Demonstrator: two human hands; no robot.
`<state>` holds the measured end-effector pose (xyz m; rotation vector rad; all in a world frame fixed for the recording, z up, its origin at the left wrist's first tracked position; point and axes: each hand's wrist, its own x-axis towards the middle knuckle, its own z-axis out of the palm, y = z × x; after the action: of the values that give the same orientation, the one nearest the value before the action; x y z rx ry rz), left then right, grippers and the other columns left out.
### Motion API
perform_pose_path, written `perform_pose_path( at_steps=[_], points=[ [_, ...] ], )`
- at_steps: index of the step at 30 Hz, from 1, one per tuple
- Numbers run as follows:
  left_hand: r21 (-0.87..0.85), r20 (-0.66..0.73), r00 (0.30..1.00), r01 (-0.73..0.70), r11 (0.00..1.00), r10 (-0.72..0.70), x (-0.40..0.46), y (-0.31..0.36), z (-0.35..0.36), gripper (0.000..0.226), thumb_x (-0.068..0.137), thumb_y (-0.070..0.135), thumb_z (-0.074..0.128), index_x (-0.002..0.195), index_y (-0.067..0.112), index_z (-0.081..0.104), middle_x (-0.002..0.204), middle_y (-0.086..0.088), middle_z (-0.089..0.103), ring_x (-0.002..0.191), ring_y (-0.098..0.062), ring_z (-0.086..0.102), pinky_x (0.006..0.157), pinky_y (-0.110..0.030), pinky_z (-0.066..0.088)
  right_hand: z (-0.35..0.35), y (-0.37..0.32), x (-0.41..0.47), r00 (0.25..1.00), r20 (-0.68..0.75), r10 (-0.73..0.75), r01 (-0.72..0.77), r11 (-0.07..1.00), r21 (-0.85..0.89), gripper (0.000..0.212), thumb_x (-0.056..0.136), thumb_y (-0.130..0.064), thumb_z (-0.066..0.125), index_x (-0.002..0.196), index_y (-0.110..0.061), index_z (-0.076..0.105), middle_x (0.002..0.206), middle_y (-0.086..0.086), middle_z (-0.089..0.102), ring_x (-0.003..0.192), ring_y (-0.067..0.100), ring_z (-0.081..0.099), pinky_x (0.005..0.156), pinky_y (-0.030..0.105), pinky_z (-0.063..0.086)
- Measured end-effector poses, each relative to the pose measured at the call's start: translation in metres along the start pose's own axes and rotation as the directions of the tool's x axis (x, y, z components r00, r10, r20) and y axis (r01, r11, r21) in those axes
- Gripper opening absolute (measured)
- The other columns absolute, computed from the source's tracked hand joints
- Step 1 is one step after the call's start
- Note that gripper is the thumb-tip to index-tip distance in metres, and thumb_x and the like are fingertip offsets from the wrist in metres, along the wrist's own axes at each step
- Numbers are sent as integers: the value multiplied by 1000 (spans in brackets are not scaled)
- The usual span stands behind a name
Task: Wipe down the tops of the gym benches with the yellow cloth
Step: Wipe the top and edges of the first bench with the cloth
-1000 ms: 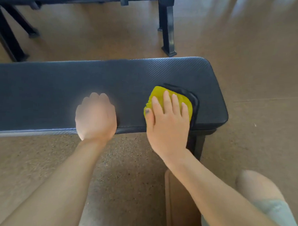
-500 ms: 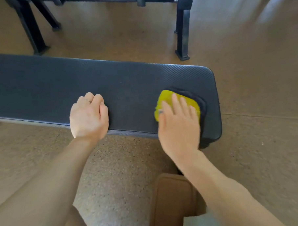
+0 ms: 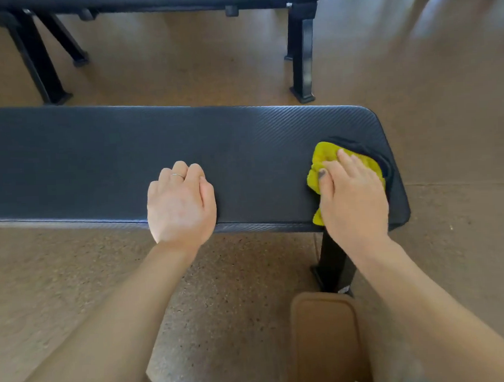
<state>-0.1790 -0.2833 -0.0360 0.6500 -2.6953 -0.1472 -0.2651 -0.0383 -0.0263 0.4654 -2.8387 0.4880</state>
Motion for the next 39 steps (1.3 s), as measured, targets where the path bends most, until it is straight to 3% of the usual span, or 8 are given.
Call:
perform_pose_path(
  at_steps=[6, 11, 17, 23, 27, 33, 35, 39],
  points=[
    [97, 36, 969, -245, 965, 243, 9, -15, 0, 38, 103, 26, 21, 91, 12, 55, 89, -7, 56, 80, -30, 52, 66, -39, 32, 40, -122, -51, 992, -40, -117, 118, 993, 28, 41, 108, -37, 35, 126, -19, 67, 148, 5, 57, 140, 25, 48, 117, 45, 36],
    [92, 73, 780, -625, 775, 621, 25, -72, -19, 34, 103, 22, 27, 82, 11, 52, 74, -2, 33, 62, -23, 32, 55, -36, 30, 22, -84, -44, 993, -76, -88, 82, 994, -78, 39, 107, -36, 38, 117, -14, 69, 139, 9, 62, 129, 31, 57, 111, 45, 41],
    [128, 79, 818, -575, 808, 570, 25, -101, -17, 34, 107, 26, 24, 90, 13, 51, 83, -5, 49, 71, -23, 29, 62, -38, 26, 31, -116, -34, 948, -139, 287, -301, 949, -95, 52, 108, -35, 22, 124, -9, 64, 148, 11, 55, 141, 32, 45, 118, 49, 33],
    [51, 70, 821, -571, 819, 567, 23, -102, -15, 33, 109, 30, 26, 94, 14, 51, 88, -5, 51, 76, -26, 44, 66, -37, 26, 59, -198, -53, 987, -103, 126, -134, 988, -77, 47, 109, -38, 27, 127, -17, 65, 149, 6, 55, 141, 27, 48, 118, 48, 35],
    [-38, 56, 817, -572, 819, 573, 24, -107, -16, 34, 109, 30, 26, 94, 14, 51, 87, -5, 51, 76, -26, 44, 66, -38, 29, 41, -166, -50, 996, -35, -87, 81, 987, -137, 41, 108, -38, 35, 126, -17, 66, 146, 5, 58, 137, 26, 52, 115, 44, 38],
    [-64, 45, 848, -525, 849, 528, 23, -104, -18, 35, 108, 30, 26, 92, 14, 52, 86, -2, 48, 76, -19, 31, 66, -35, 25, 21, -121, -21, 931, -152, 331, -349, 931, -111, 36, 105, -28, 37, 99, -8, 65, 118, 14, 67, 113, 38, 61, 97, 50, 46],
    [-50, 53, 849, -524, 850, 526, 23, -102, -19, 34, 108, 30, 26, 90, 15, 50, 86, -3, 49, 75, -20, 30, 66, -36, 25, 32, -152, -25, 938, -193, 287, -313, 942, -122, 31, 102, -26, 39, 98, -10, 65, 113, 12, 67, 110, 37, 61, 95, 51, 48],
    [-12, 64, 844, -533, 846, 533, 21, -102, -20, 37, 109, 31, 19, 90, 16, 47, 87, -4, 49, 75, -20, 29, 64, -37, 26, 55, -200, -49, 997, -75, 34, -37, 999, -37, 38, 108, -34, 38, 126, -16, 67, 144, 4, 60, 137, 24, 51, 115, 45, 38]
  ],
)
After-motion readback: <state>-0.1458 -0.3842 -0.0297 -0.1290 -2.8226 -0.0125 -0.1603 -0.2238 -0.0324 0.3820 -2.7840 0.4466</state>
